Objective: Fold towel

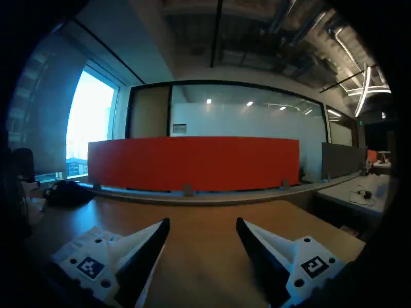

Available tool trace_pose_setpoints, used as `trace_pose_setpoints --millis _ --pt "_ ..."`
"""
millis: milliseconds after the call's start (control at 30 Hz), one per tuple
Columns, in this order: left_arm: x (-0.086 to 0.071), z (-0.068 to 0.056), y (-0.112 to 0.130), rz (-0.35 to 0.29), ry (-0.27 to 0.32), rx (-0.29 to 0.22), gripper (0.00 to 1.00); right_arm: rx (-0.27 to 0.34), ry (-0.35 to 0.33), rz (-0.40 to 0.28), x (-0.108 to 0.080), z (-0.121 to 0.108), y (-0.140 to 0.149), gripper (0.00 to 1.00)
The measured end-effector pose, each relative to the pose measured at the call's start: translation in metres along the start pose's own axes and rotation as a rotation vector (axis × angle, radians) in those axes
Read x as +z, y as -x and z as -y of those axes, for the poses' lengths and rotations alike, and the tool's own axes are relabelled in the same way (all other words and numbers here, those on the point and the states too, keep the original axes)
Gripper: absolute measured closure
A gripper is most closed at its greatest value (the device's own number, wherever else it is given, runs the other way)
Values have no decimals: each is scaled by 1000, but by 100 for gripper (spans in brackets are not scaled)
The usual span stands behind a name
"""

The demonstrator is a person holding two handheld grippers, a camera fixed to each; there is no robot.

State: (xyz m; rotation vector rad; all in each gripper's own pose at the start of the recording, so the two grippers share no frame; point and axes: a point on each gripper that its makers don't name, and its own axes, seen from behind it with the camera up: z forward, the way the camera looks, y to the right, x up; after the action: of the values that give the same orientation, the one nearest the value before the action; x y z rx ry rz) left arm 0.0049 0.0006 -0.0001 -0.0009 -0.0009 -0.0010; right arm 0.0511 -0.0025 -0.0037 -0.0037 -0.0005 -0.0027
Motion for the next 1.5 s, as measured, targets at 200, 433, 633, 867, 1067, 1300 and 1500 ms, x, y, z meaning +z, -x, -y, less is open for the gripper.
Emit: trace_pose_setpoints --millis 200,433,633,867,1067,1300,1500 --pt "0 -6 -34 16 15 -16 3 -19 5 4 -6 0 -51 0" --pt "3 -9 -64 51 25 -32 3 -23 22 13 -13 -1 -97 0" --pt "5 -8 -80 74 34 -24 3 -26 29 21 -15 0 -118 0" --pt "4 -13 -83 109 56 -15 3 -41 18 38 -16 5 -127 0" --pt "1 -22 -82 153 102 0 3 -69 -14 59 -19 13 -129 0" --pt "-4 -36 -80 211 183 27 3 -118 -124 131 -24 34 -117 0" --pt "-11 -51 -73 269 267 53 3 -179 -257 209 -31 56 -104 0"
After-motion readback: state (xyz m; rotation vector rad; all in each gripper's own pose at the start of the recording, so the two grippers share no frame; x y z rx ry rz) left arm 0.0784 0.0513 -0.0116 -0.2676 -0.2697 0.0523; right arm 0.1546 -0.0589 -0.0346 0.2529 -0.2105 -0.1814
